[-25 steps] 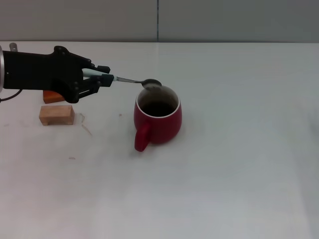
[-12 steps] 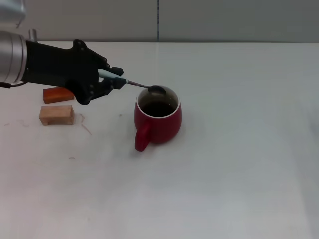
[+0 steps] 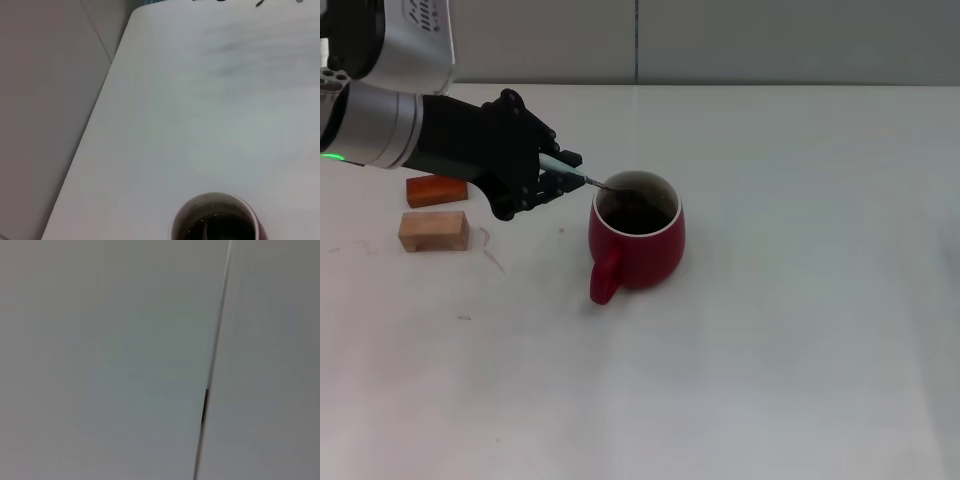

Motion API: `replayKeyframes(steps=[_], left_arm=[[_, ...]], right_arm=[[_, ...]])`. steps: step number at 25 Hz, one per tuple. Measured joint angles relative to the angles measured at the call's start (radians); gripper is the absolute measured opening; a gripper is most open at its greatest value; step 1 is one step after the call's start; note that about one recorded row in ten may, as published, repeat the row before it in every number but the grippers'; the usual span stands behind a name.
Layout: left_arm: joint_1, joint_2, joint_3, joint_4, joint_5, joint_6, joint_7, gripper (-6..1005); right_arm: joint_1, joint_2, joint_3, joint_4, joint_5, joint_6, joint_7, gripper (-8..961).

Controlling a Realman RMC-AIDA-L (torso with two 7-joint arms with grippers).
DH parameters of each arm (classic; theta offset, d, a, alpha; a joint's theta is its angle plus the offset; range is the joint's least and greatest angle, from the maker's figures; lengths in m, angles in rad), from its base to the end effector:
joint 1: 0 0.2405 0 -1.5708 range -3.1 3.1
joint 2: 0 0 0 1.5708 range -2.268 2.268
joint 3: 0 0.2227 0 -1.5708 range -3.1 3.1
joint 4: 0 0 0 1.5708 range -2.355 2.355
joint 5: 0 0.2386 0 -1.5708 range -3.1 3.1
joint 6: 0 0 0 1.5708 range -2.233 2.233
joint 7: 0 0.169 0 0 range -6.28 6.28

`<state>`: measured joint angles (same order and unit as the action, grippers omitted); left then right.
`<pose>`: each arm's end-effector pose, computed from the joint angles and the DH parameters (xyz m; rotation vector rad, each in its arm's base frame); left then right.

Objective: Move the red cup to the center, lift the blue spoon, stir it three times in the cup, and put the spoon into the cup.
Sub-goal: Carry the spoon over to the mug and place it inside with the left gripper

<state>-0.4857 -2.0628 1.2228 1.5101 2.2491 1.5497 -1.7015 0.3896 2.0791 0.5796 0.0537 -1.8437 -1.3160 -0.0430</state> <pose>-0.1252 0.3669 0.0401 -2.8170 0.1579 0.1189 0.3592 0.3249 0.0288 -1.4064 0.3914 0.5014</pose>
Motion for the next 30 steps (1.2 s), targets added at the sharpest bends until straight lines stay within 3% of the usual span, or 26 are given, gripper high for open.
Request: replayKeyframes(steps=[15,30], left_arm=[[-0.015,-0.006,0.185,0.035,0.161,-0.092,-0.016,145],[-0.028,-0.008,0.259,0.056,0.224,-0.087,-0.053,145]], right_arm=[[-0.002,0.001,-0.006,0.002,-0.001,0.0,0.0,598],[-0.003,0.001,-0.008,0.001,-0.002,0.0,0.0,598]])
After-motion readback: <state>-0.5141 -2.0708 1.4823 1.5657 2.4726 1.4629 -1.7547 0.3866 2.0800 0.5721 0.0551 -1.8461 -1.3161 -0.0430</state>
